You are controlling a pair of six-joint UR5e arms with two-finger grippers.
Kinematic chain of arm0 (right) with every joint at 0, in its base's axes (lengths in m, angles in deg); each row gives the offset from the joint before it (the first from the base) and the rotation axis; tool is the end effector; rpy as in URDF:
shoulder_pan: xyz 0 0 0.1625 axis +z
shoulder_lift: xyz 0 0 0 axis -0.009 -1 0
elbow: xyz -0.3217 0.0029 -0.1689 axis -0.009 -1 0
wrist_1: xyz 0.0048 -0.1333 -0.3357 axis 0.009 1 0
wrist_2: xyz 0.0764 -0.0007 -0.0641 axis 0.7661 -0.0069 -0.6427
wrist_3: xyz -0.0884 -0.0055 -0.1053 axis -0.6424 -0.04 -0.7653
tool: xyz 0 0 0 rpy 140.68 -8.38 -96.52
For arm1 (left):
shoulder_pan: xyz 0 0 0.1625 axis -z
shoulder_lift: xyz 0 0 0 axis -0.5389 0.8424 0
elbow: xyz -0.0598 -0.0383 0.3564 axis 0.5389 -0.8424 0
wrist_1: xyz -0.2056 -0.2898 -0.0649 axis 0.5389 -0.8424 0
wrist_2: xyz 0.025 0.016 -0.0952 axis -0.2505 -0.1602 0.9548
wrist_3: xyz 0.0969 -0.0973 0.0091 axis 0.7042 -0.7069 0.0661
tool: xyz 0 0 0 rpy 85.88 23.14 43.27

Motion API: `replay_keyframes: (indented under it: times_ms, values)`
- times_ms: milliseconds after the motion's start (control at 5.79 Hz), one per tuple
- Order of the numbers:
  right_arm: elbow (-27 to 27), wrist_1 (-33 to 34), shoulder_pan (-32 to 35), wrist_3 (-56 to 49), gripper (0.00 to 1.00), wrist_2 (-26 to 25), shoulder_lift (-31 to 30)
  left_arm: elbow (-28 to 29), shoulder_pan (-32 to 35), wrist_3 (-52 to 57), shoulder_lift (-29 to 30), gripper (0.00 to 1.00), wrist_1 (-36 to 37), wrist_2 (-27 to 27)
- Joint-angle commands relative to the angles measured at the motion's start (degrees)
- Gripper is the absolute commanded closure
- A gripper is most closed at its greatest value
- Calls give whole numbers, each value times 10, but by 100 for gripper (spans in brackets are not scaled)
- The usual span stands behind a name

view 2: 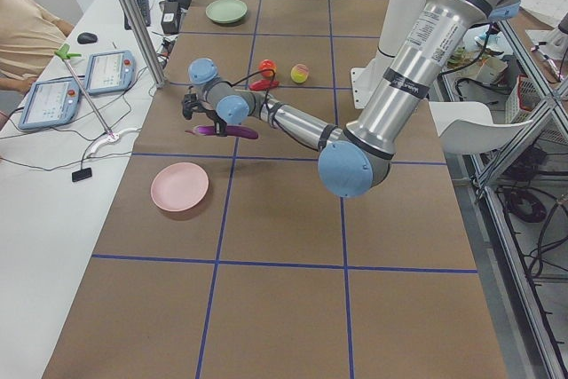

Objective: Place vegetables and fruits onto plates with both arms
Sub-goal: 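Carry eggplant to pink plate with left gripper while right reaches for pomegranate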

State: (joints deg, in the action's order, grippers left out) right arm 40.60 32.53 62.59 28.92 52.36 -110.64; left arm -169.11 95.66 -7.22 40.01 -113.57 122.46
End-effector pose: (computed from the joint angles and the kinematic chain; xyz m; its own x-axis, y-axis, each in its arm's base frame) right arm -0.2052 -0.4474 0.4129 0.5089 -0.1143 0.8532 0.0673 0.9934 0.0930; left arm 0.2545 -0.5790 0.3987 0.5701 -0.0691 -0.8187 0.0732 0.9968 -0.0331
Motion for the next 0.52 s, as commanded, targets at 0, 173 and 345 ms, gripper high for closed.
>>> replay_keyframes:
  times_ms: [0, 173, 345]
  values:
    - [-7, -43, -201, 318, 0, -199, 134, 43, 64, 80, -2, 100, 2, 0]
    - [-26, -41, -240, 364, 0, -239, 176, 52, 69, 81, 3, 100, 6, 0]
    - [-53, -42, -262, 404, 0, -283, 210, 73, 70, 80, 22, 100, 10, -3]
